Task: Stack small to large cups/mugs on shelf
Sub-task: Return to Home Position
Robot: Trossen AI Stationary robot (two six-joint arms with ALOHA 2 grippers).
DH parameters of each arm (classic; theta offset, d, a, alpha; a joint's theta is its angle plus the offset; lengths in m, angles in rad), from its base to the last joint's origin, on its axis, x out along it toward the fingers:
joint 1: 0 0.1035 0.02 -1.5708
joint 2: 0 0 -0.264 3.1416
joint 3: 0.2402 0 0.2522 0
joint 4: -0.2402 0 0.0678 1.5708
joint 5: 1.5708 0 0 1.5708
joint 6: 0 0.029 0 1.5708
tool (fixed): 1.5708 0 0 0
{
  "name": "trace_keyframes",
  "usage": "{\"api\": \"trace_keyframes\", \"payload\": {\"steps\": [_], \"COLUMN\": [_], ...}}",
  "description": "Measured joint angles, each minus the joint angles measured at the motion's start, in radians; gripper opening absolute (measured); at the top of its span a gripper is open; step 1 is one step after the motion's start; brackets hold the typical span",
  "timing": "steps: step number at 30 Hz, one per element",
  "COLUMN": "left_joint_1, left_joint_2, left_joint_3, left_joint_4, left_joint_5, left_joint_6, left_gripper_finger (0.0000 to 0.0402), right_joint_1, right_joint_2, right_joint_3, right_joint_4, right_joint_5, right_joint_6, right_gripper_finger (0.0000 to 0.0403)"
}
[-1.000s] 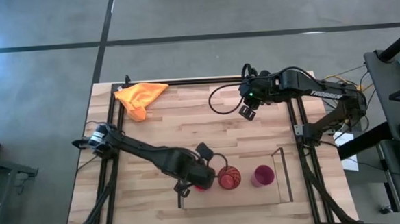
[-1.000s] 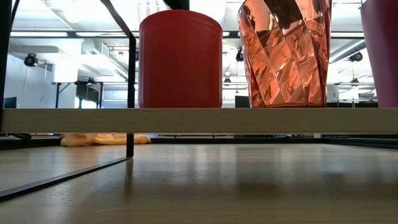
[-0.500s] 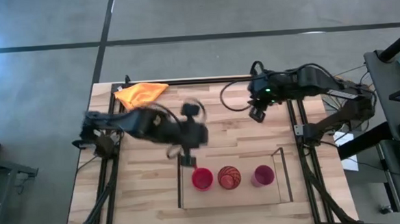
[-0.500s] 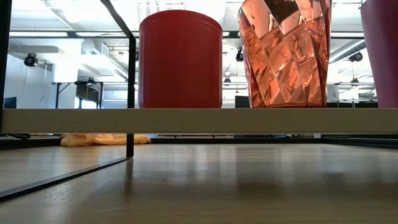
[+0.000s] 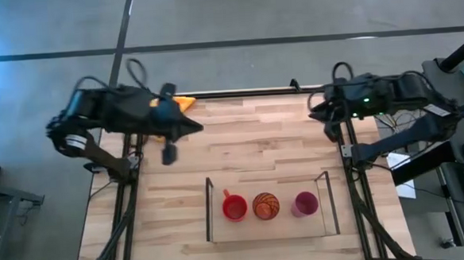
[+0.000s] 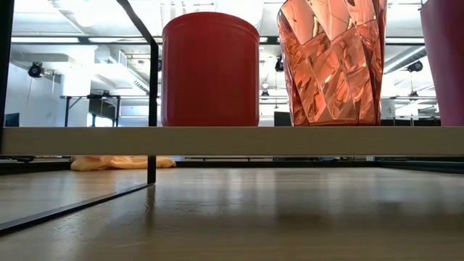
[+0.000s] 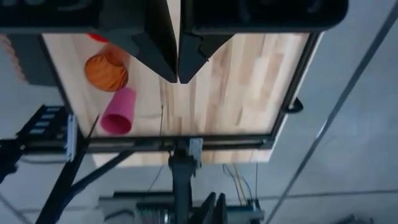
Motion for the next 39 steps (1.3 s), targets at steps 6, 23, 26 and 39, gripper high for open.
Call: {"api": "trace_keyframes", "payload": {"steps": [6,23,26,39], "left_joint_1": [0.0,0.0,0.0,0.0], "left_joint_2": [-0.09,-0.2,-0.226,-0.445], "left_joint_3": [-0.001,-0.002,-0.011,-0.386], "left_joint_4": [0.0,-0.088,-0.087,0.091], "left_joint_5": [0.0,-0.024,-0.024,-0.073], "left_joint_6": [0.0,-0.095,-0.113,-0.204], "left_gripper_finger": [0.0,0.0,0.0,0.0], "right_joint_1": [0.0,0.0,0.0,0.0], "right_joint_2": [-0.065,-0.153,-0.186,-0.496], "right_joint_3": [0.0,-0.037,-0.087,-0.49], "right_joint_4": [-0.002,0.013,0.065,0.43], "right_joint_5": [0.0,-0.001,-0.009,-0.187], "right_joint_6": [0.055,0.016,0.008,-0.008], "right_gripper_finger": [0.0077,0.0078,0.0074,0.008]}}
